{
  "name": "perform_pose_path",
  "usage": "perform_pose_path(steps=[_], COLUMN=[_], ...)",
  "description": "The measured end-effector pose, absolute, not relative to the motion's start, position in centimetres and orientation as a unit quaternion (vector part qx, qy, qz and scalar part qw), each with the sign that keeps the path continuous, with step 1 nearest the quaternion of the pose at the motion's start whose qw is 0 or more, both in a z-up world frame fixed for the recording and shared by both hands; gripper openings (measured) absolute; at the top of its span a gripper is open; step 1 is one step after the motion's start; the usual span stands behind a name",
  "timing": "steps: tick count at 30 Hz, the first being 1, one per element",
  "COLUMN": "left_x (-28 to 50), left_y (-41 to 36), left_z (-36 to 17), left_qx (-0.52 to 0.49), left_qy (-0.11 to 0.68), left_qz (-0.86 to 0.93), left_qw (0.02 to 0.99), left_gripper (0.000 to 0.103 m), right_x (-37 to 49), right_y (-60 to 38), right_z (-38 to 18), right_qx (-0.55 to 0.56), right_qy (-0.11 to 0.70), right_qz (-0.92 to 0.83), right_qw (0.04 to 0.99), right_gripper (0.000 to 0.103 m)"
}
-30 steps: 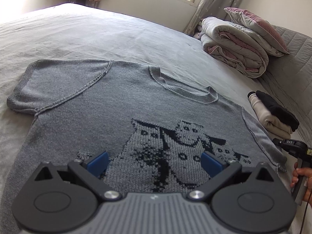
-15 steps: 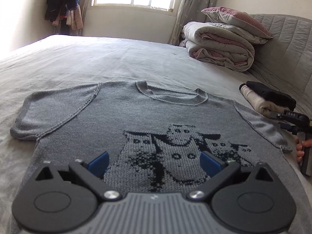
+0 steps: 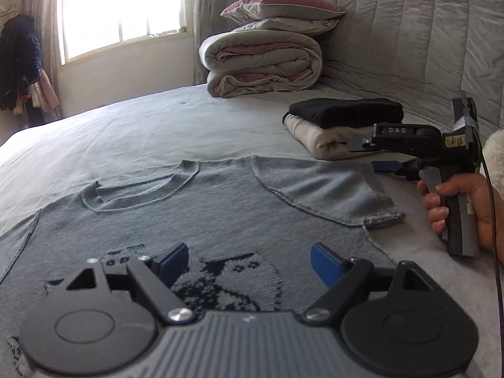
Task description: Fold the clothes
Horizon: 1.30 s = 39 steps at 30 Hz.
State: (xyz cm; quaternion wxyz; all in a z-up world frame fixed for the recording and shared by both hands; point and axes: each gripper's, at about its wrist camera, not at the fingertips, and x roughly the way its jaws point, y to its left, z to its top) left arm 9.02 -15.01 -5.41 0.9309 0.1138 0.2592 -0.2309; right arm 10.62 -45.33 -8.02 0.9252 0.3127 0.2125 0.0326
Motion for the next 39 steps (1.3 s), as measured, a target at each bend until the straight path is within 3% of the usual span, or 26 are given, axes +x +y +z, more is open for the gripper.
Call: perform_pose_path(steps=[4,11,16,21,23,24,26,28,39], left_x=[9.5,10.1,9.8,9.5,9.5,9.5,9.5,9.6,10.9], left_y=[-20.1,-25.6,-27.8,-28.6,-28.6,-28.6,-28.6,-28.4,-22.9], left_z=[-6.3,-7.4,-7.9,-8.6,-8.6,-8.6,-8.6,-8.4,-6.2], left_qx=[0.149,0.186,0.209,0.22,0.208,0.202,0.196,0.18,-0.002], left_qy=[0.242,0.233,0.234,0.238,0.245,0.249,0.252,0.255,0.27], left_qz=[-0.277,-0.335,-0.379,-0.385,-0.385,-0.385,-0.377,-0.373,-0.346], left_qw=[0.918,0.894,0.871,0.864,0.865,0.866,0.869,0.874,0.898], left_gripper=[0.08,0.055,0.045,0.036,0.026,0.023,0.008,0.007,0.006], right_x=[11.6,11.9,11.8,12.2,12.3,12.4,12.5,12.7,12.3], right_y=[-44.1,-45.6,-46.6,-46.1,-45.6,-45.3,-45.0,-44.9,-44.4], right_z=[-6.6,-5.8,-5.8,-6.0,-6.0,-6.1,-6.3,-6.5,-4.1], right_qx=[0.241,0.25,0.233,0.199,0.175,0.164,0.154,0.161,0.21], right_qy=[0.257,0.294,0.308,0.315,0.317,0.317,0.317,0.314,0.277], right_qz=[0.032,0.069,0.075,0.078,0.076,0.072,0.064,0.067,0.08], right_qw=[0.935,0.92,0.919,0.925,0.929,0.931,0.934,0.933,0.934], right_gripper=[0.071,0.069,0.05,0.045,0.04,0.032,0.017,0.007,0.006])
